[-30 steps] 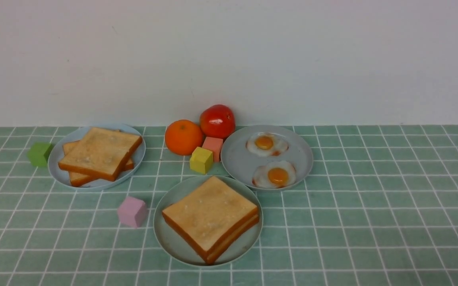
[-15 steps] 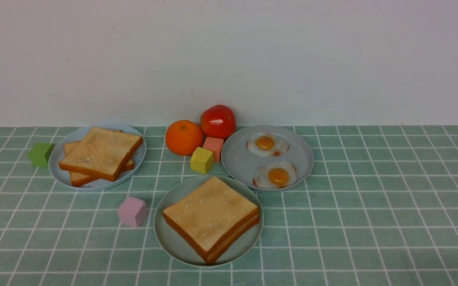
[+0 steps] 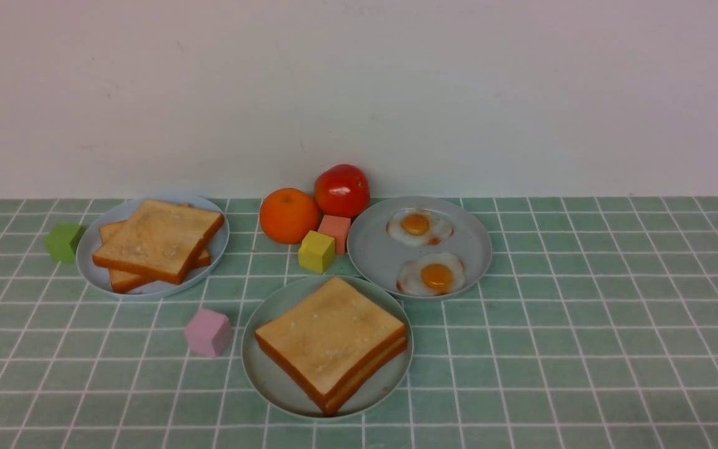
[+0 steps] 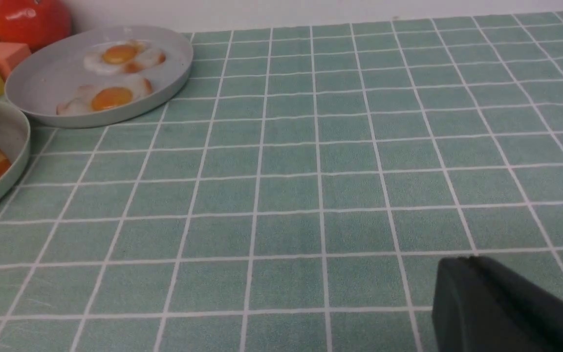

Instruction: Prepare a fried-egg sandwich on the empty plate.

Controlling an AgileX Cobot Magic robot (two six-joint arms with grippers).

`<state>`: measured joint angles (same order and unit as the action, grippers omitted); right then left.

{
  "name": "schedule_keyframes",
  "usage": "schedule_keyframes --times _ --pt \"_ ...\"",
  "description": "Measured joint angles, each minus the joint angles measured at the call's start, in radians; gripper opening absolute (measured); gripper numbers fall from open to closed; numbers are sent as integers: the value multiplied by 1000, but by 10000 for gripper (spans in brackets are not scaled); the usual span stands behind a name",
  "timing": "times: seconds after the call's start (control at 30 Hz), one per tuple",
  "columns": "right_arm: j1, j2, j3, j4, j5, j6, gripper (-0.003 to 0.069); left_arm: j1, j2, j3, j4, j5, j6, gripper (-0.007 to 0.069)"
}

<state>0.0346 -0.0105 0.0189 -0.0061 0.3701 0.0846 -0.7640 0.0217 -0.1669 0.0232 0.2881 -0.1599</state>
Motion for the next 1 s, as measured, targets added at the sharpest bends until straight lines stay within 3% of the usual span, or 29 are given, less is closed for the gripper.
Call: schedule_keyframes --times 0.53,0.7,0.8,0.9,1.0 --pt "0 0 0 6 3 0 -6 20 0 3 12 -16 -1 12" --pt "0 0 0 6 3 0 -5 259 0 19 17 -68 -18 -13" --pt "0 0 0 6 4 0 -3 503 0 78 -10 -91 -19 -13" --pt "0 0 0 6 4 0 -1 641 -12 159 -43 -95 -22 -13" --pt "0 0 -1 6 4 0 0 696 -28 189 -75 -27 -26 -13"
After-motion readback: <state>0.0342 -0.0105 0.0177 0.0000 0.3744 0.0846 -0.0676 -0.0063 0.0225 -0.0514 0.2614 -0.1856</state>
